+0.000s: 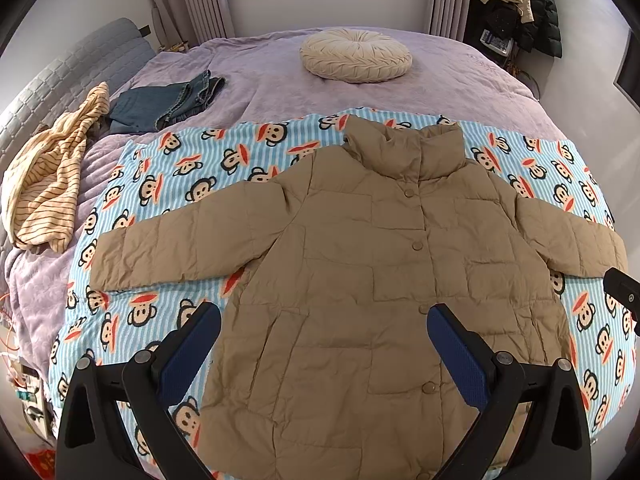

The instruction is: Fold large clothes

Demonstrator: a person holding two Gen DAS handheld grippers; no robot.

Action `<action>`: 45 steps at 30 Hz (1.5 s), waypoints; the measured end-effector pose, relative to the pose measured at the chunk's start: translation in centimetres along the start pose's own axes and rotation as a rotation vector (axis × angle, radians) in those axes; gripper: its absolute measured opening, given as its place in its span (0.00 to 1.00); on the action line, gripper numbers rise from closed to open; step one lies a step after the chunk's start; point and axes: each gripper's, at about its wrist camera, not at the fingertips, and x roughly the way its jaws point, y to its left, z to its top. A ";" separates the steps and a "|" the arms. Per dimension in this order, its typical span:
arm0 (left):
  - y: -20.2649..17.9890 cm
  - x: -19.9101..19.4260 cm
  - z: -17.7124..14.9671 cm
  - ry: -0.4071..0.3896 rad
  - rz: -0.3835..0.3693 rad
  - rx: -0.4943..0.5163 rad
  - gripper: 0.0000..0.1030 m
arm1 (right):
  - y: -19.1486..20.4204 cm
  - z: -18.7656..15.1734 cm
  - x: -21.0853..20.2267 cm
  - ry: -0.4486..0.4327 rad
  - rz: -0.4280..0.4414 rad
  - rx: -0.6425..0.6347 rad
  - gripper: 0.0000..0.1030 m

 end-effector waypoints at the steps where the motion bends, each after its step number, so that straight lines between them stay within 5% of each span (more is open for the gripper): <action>1: -0.1 0.0 -0.1 0.001 -0.002 0.002 1.00 | 0.0 0.1 -0.1 0.001 0.000 -0.001 1.00; 45: 0.1 -0.4 -0.2 -0.003 -0.001 -0.002 1.00 | 0.4 0.2 -0.5 0.000 -0.002 0.002 1.00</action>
